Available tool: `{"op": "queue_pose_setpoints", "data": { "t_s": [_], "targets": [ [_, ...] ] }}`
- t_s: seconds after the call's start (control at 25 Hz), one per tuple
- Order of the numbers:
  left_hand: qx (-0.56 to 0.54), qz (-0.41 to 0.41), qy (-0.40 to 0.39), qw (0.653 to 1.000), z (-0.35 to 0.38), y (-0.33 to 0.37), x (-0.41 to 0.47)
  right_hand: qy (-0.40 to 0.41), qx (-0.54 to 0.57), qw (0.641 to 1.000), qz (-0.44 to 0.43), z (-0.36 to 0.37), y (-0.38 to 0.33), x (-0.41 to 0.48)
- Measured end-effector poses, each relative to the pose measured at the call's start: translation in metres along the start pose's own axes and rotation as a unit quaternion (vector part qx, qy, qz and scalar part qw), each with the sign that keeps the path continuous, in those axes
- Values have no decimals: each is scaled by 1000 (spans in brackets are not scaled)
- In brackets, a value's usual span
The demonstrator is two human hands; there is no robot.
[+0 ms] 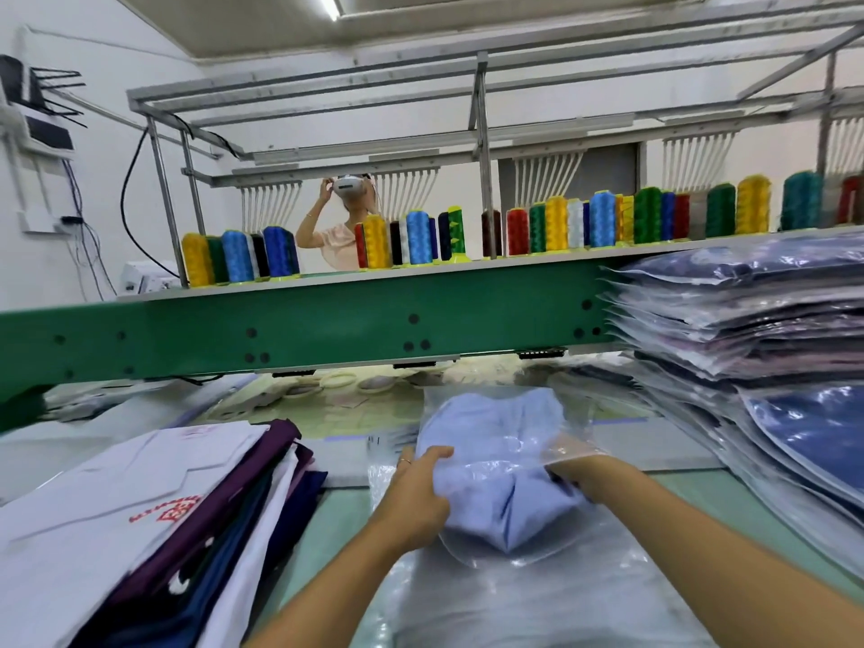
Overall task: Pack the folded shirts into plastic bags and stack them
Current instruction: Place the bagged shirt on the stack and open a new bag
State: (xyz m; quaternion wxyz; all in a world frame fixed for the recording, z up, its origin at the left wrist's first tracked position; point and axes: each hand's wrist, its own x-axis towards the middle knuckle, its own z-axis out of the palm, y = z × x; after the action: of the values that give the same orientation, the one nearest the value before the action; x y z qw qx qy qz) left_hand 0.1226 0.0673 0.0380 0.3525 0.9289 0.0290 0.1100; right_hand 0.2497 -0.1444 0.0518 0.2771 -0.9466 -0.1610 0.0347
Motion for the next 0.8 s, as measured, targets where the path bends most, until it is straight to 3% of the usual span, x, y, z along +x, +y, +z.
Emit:
{"op": "queue_pose_setpoints", "data": {
  "t_s": [0.04,0.08,0.28,0.48,0.64,0.8],
  "targets": [
    [35,4,-2,999,-1,-2,0,9,-103,994,-27,2,4,-1],
    [70,10,-7,997,-2,-4,0,41,-138,989,-19,5,7,-2],
    [281,76,-57,955,-2,-15,-5,122,-202,972,-16,31,29,-19],
    [435,76,-109,891,11,-12,-18,0,-200,980,6,27,44,-27],
    [461,66,-85,881,14,-9,-23,88,-233,968,19,29,37,-31],
    [441,118,-74,886,10,-18,-23,17,-245,969,-37,35,19,-50]
  ]
}}
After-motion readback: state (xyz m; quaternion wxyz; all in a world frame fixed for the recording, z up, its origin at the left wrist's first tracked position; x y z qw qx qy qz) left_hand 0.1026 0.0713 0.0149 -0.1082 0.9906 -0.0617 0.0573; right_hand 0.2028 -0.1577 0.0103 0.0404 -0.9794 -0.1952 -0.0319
